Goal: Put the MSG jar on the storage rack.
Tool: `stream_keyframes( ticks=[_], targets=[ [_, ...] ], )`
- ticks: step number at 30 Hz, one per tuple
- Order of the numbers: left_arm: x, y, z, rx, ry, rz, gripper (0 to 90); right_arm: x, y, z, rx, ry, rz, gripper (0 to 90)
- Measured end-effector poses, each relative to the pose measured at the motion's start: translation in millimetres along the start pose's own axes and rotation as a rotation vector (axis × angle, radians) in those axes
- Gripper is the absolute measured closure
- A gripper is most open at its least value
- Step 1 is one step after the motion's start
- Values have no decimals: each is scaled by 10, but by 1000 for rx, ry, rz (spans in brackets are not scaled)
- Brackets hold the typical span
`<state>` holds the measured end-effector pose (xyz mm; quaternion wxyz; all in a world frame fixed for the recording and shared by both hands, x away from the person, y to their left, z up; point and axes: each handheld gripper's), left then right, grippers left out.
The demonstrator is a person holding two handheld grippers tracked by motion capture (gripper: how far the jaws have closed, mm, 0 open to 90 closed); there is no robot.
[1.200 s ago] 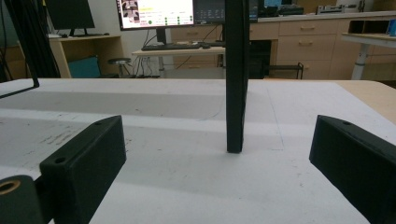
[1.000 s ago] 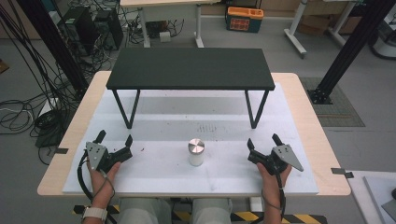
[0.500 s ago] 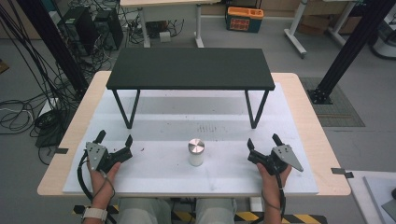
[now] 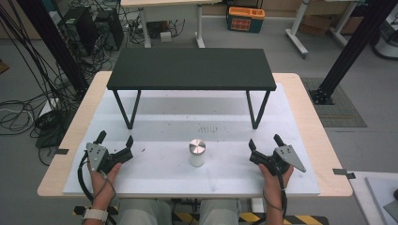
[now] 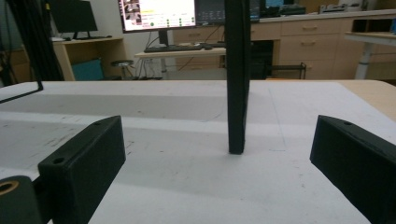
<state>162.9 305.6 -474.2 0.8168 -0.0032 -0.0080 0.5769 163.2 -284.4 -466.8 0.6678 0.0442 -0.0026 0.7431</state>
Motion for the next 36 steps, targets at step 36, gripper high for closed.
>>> stream_keyframes(
  ticks=[36],
  targets=[
    [14, 8, -6, -4, 3, -8, 12, 281, -270, 398, -20, 113, 609, 55]
  ],
)
Point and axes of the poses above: each handheld gripper's, and its own axes: y roughly backward along the jaws, z roughly out of its top, x roughly to its left, and after that the axes turned 9 degrees about -z, right-handed
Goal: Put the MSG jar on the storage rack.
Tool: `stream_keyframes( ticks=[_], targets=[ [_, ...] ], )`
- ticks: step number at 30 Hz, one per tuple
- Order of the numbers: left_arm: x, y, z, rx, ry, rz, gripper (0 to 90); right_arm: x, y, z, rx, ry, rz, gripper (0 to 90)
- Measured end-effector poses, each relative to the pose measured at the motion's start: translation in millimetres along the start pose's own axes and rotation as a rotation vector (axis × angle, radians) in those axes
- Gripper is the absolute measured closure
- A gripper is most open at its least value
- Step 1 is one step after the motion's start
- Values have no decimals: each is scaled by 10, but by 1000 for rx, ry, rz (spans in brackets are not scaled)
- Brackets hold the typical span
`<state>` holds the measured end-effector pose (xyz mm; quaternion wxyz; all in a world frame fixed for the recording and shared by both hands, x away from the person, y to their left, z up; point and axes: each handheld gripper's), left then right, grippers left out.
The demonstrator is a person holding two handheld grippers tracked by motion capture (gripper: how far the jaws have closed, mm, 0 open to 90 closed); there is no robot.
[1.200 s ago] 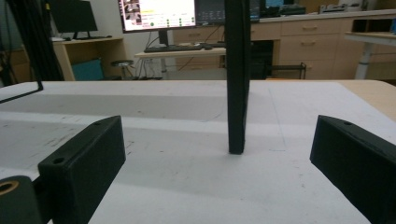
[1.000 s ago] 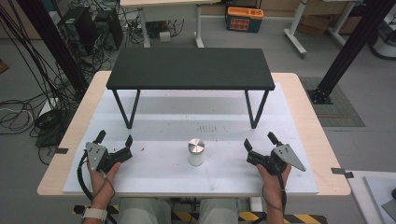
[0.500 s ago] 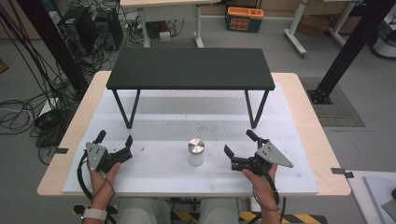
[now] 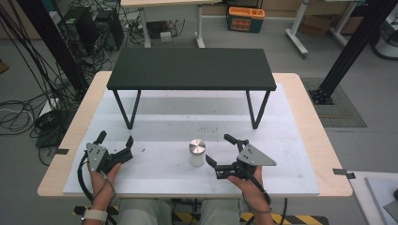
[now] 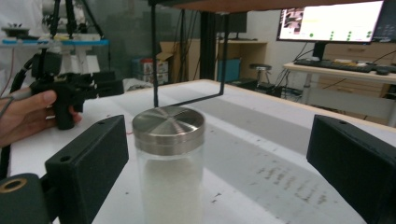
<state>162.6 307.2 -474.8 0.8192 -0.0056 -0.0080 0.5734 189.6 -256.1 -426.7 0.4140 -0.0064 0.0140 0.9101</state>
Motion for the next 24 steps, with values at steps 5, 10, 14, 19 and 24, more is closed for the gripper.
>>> stream_keyframes(
  ticks=[5, 10, 14, 19, 24],
  targets=[
    [-1, 0, 0, 0, 1, 0, 12, 21, -86, 12, 16, 9, 29, 60],
    [-1, 0, 0, 0, 2, 0, 12, 52, -199, 20, 25, 22, 56, 64],
    [0, 1, -1, -1, 2, 0, 12, 77, -315, -11, 34, 17, 78, 82],
    [2, 2, 0, 0, 2, -1, 12, 80, -435, -40, 52, 11, 103, 115],
    [4, 3, -1, -1, 3, -2, 12, 83, -495, -59, 62, 6, 111, 148]
  ],
)
Point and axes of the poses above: each handheld gripper's, and its own axes: y roughly backward along the jaws, z roughly out of its top, x roughly to its left, and after that the axes turned 9 degrees about -z, right-handed
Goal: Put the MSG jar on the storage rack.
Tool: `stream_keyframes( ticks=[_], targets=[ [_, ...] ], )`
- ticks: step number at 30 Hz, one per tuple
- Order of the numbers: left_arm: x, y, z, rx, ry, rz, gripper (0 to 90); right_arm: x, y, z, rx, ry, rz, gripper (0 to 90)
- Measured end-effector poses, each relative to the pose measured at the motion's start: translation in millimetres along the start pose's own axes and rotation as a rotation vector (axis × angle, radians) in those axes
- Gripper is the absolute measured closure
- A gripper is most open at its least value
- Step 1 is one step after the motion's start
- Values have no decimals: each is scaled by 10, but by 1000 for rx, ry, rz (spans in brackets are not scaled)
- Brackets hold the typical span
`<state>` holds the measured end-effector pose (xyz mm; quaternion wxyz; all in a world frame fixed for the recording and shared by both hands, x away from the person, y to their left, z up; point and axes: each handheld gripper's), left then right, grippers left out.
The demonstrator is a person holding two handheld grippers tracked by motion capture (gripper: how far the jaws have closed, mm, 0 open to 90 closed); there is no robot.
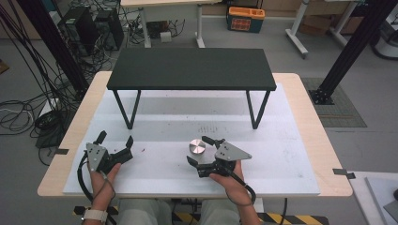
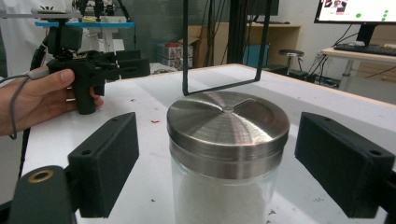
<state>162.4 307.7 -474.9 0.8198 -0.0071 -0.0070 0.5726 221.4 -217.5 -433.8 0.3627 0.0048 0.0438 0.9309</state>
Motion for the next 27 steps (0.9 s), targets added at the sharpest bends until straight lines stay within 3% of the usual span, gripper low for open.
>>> stream_keyframes(
  ticks=[21, 27],
  targets=[
    [3, 1, -1, -1, 1, -2, 12, -37, -68, 6, 29, 0, 10, 419],
    [3, 1, -1, -1, 1, -2, 12, -31, -67, 34, 39, 8, 8, 422]
  ],
)
Point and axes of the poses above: each handheld gripper's, and its own axes: y roughly backward along the jaws, z roughly out of its top, x roughly to its left, and after that the axes turned 9 degrees about -z, right-handed
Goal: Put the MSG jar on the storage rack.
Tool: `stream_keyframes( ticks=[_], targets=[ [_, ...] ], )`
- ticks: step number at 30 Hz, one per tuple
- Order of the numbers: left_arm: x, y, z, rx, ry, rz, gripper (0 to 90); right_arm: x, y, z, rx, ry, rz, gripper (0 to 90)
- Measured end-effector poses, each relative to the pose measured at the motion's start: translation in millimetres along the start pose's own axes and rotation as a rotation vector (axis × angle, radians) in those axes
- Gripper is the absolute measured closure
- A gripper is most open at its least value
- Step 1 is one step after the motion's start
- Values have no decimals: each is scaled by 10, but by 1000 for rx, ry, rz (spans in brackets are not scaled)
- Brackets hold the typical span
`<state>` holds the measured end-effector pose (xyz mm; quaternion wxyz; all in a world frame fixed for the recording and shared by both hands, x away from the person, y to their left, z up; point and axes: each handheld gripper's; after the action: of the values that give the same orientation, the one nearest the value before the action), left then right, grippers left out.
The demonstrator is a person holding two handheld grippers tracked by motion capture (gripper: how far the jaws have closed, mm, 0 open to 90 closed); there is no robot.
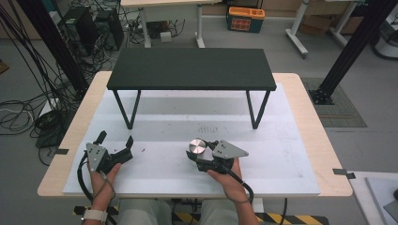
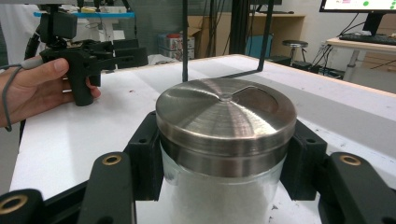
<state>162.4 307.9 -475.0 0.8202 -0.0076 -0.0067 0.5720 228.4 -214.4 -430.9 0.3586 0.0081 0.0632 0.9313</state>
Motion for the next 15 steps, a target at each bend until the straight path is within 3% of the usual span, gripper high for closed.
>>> stream_keyframes(
  ticks=[8, 15],
  targets=[
    [1, 1, -1, -1, 1, -1, 12, 30, -5, 72, 18, 20, -11, 423],
    [4, 1, -4, -3, 4, -1, 12, -5, 0, 205, 28, 35, 12, 424]
  ],
)
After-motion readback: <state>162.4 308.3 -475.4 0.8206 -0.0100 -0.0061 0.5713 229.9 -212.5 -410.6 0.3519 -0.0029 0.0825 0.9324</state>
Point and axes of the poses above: each handheld gripper's, and its own axes: y roughly backward along the jaws, z roughly out of its top, x roughly to its left, and after that the axes turned 9 degrees about -z, right-handed
